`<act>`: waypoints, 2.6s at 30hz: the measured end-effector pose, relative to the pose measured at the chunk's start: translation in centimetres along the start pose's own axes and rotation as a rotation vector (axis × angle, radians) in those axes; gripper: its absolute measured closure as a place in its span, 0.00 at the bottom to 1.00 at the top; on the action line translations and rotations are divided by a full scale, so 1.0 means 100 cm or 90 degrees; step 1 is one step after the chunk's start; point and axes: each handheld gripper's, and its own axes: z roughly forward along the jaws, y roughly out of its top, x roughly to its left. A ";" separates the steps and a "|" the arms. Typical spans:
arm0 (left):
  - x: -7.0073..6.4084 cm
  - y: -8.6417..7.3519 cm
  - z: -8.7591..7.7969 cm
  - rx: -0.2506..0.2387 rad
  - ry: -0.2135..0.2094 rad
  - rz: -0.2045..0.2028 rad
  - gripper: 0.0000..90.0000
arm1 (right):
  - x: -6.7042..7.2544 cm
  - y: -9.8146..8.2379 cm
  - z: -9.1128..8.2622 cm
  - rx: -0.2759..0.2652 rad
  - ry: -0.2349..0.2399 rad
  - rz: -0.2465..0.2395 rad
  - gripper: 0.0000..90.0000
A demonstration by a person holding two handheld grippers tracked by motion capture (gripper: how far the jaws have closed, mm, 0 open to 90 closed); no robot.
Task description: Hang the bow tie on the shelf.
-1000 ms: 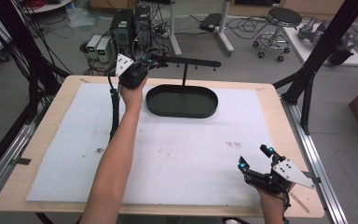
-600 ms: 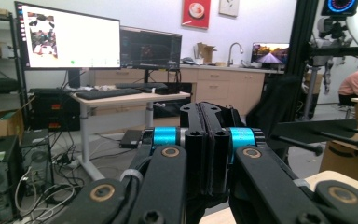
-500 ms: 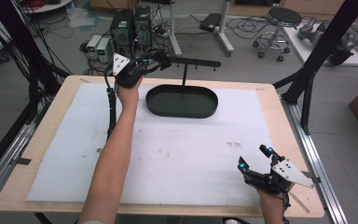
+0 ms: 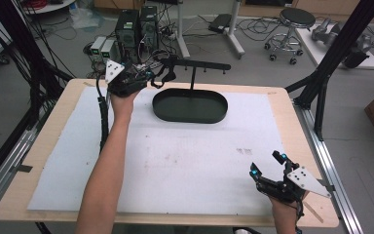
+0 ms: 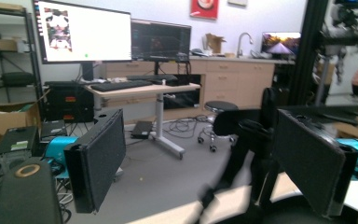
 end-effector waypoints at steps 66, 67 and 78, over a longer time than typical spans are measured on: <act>0.004 -0.048 -0.309 -0.015 0.117 0.026 0.15 | -0.015 0.004 -0.024 -0.029 -0.063 -0.013 0.12; 0.004 -0.048 -0.309 -0.015 0.117 0.026 0.15 | -0.015 0.004 -0.023 -0.028 -0.062 -0.013 0.12; 0.013 -0.050 -0.315 -0.018 0.134 0.011 0.15 | -0.008 0.005 -0.021 -0.031 -0.050 -0.020 0.12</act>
